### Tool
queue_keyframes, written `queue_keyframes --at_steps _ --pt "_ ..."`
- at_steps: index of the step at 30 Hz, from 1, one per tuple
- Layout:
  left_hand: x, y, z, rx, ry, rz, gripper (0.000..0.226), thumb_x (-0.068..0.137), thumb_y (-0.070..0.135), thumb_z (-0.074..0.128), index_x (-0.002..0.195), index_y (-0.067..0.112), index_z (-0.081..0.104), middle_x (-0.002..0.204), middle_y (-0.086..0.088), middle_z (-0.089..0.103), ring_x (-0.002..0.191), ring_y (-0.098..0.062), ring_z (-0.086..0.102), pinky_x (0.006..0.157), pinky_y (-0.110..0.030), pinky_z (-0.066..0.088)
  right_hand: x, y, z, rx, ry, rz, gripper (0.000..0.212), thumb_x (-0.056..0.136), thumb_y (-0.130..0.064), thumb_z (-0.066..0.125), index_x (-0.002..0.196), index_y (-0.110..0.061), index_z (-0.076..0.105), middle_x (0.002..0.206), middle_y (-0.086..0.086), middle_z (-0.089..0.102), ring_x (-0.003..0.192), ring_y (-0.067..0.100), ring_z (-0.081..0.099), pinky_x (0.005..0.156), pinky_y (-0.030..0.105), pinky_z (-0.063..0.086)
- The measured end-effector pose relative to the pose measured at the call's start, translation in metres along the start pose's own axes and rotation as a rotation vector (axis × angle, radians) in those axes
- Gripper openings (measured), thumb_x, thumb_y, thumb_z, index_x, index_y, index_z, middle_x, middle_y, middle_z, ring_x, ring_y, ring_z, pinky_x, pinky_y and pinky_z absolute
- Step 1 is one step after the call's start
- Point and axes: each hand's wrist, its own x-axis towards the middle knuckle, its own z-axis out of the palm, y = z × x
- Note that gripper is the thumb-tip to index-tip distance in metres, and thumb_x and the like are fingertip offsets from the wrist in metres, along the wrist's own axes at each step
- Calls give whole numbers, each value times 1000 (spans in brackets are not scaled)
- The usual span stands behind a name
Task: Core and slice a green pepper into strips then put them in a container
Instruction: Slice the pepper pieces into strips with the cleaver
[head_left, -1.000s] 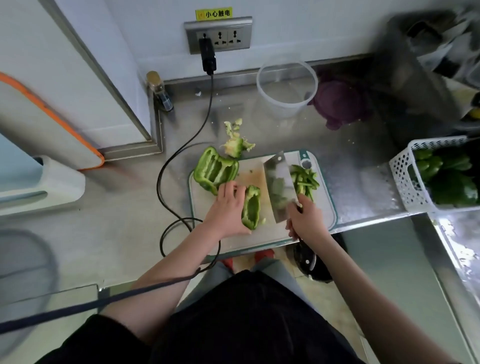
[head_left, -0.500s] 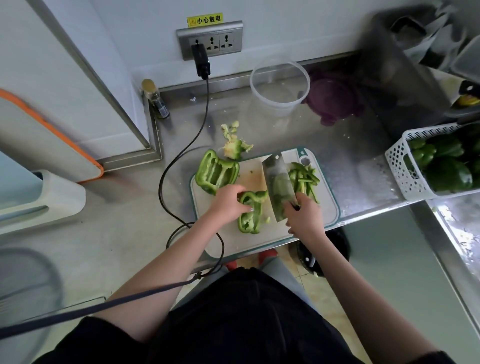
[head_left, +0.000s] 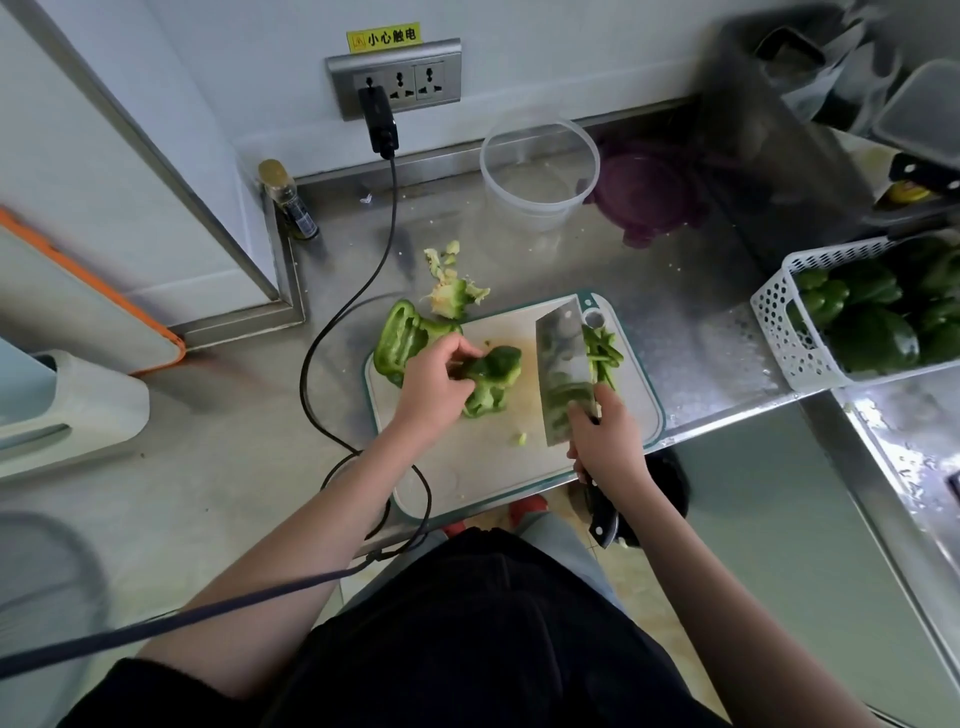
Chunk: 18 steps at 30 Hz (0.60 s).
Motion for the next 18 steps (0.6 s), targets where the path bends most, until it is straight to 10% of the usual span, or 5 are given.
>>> queue_keyframes --at_steps 5,9,13,18 --pt "-21 -26 4 576 -192 561 43 75 -17 61 112 3 54 123 -19 58 104 -33 62 84 -35 54 0 -1 -10 -32 72 -39 31 97 -32 49 118 -9 46 76 14 57 38 13 48 35 22 39" --pt "-39 -45 3 610 -444 488 66 78 -13 51 140 6 39 149 -8 37 139 -20 31 115 -36 28 -5 2 -8 -108 32 -83 32 100 -26 43 128 -10 44 74 9 59 51 21 55 40 27 43" --pt "-42 -43 -4 535 -445 287 66 83 27 62 140 16 30 155 2 20 141 -13 23 109 -32 34 -15 7 4 -175 -6 -131 21 100 -25 42 113 -12 51 70 9 60 63 34 60 55 49 54" --pt "-30 -41 9 536 -380 278 61 78 35 73 125 4 48 150 -11 30 142 -29 18 114 -46 28 -19 -4 19 -236 -44 -165 17 101 -26 38 106 -15 50 69 2 56 62 27 61 52 43 53"
